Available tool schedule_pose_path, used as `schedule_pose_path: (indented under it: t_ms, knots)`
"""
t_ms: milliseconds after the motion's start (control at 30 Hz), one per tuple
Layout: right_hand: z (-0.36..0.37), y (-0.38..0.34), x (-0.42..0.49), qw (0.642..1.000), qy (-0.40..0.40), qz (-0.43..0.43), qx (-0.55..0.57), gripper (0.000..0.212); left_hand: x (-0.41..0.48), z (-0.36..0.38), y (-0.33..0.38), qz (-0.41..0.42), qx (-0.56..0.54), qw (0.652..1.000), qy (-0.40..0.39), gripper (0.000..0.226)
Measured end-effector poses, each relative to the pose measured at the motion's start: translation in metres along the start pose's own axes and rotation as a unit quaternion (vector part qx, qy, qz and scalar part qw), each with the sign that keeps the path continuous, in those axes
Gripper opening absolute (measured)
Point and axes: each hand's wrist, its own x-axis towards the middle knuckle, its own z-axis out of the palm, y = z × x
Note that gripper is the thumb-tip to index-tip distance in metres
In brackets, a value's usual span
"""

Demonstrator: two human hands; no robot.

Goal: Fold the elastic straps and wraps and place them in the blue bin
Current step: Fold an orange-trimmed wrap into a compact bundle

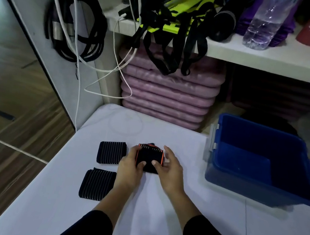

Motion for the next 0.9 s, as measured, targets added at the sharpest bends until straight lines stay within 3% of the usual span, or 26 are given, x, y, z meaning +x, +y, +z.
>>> schedule_pose_path:
  t_ms: [167, 467, 600, 767, 900]
  knots:
    - [-0.004, 0.008, -0.005, 0.997, -0.015, -0.07, -0.039, 0.053, -0.005, 0.004, -0.006, 0.058, 0.036, 0.998, -0.006, 0.05]
    - [-0.021, -0.001, -0.037, 0.996, -0.013, -0.056, -0.067, 0.05, -0.032, -0.004, 0.006, 0.08, 0.132, 0.988, 0.03, 0.05]
    - [-0.046, 0.005, -0.085, 0.986, -0.007, -0.056, -0.156, 0.04, -0.073, -0.001, 0.011, 0.104, 0.197, 0.974, 0.048, 0.039]
    - [-0.089, 0.026, -0.154, 0.971, 0.012, -0.027, -0.238, 0.039, -0.135, 0.016, 0.015, 0.116, 0.186, 0.976, -0.012, 0.029]
    - [-0.133, 0.052, -0.205, 0.968, 0.058, -0.005, -0.243, 0.042, -0.18, 0.044, 0.024, 0.128, 0.173, 0.974, -0.066, 0.024]
